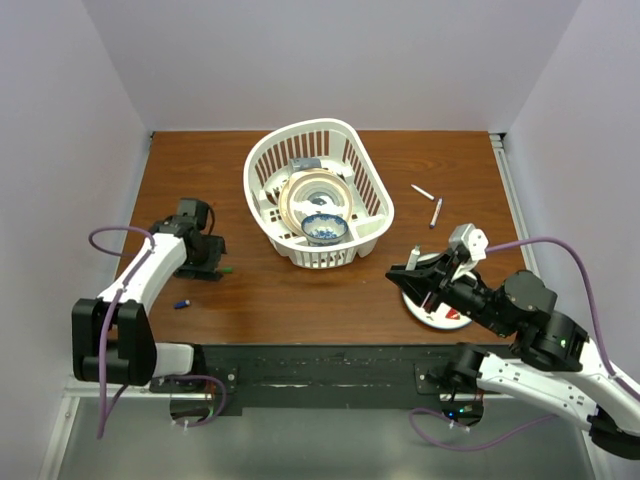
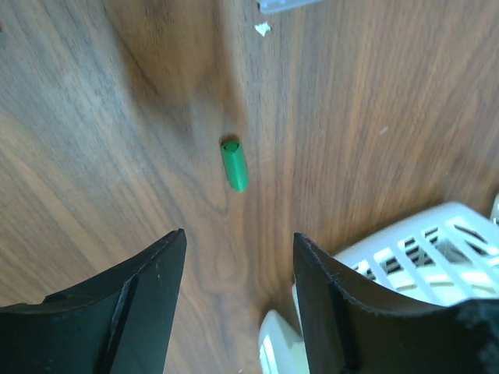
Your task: Insert the pens into the pen caps
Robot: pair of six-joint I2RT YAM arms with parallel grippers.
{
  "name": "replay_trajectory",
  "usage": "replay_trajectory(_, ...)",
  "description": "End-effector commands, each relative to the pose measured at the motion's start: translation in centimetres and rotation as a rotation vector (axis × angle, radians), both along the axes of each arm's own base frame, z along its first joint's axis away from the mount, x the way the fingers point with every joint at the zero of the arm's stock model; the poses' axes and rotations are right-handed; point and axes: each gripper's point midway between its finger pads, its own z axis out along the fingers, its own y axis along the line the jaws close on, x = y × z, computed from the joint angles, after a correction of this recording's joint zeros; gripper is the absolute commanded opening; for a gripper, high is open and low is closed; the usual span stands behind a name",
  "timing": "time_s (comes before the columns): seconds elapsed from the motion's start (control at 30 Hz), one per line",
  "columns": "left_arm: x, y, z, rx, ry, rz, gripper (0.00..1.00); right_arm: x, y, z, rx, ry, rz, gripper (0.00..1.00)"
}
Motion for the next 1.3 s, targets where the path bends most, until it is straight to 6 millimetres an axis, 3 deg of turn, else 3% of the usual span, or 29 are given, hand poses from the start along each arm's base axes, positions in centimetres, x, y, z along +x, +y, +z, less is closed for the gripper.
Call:
replay_trajectory(0.0, 1.1, 0.9, -1.1, 0.027, 0.005, 0.081, 0.61, 0.1, 0.3, 1.4, 0.021, -0.043, 0.01, 0.04)
replay_trajectory(0.13, 1.2, 1.2, -1.8, 0.053, 0.081, 0.071, 0.58, 0.2, -0.1, 1.2, 0.004, -0.044, -0.002, 0.04)
replay_trajectory(0.27, 0.4, 0.8, -3.9, 0.044, 0.175, 0.046, 0.54, 0.2, -0.6, 1.4, 0.016, -0.054, -0.018, 0.04)
replay_trajectory(0.6, 1.5, 0.9, -6.0, 0.06, 0.214, 0.014, 0.51, 0.0, -1.6, 1.5, 0.015, -0.061, -0.039, 0.04)
replay_trajectory(0.87, 0.0, 1.2, -7.6, 0.081, 0.282, -0.02, 0.27, 0.4, -1.6, 1.4, 0.013, -0.056, -0.057, 0.02)
replay_trajectory(0.93, -0.3, 1.1, -7.8, 0.078, 0.281, -0.034, 0.17, 0.6, -1.5, 1.1, 0.008, -0.041, -0.065, 0.0)
replay_trajectory(0.97, -0.3, 1.0, -7.8, 0.074, 0.276, -0.04, 0.13, 0.6, -1.4, 1.0, 0.007, -0.035, -0.063, 0.0)
replay_trajectory(1.0, -0.5, 1.0, -7.7, 0.076, 0.278, -0.054, 0.01, 0.6, -1.0, 0.8, 0.001, -0.025, -0.057, 0.0)
replay_trajectory(1.1, -0.4, 1.1, -6.5, 0.087, 0.252, -0.118, 0.0, 0.7, -0.1, 0.2, 0.001, 0.012, -0.039, 0.0)
replay_trajectory(1.27, 1.0, 1.6, -1.7, 0.141, 0.109, -0.222, 0.0, 0.4, 2.7, -1.5, -0.018, 0.061, 0.048, 0.0)
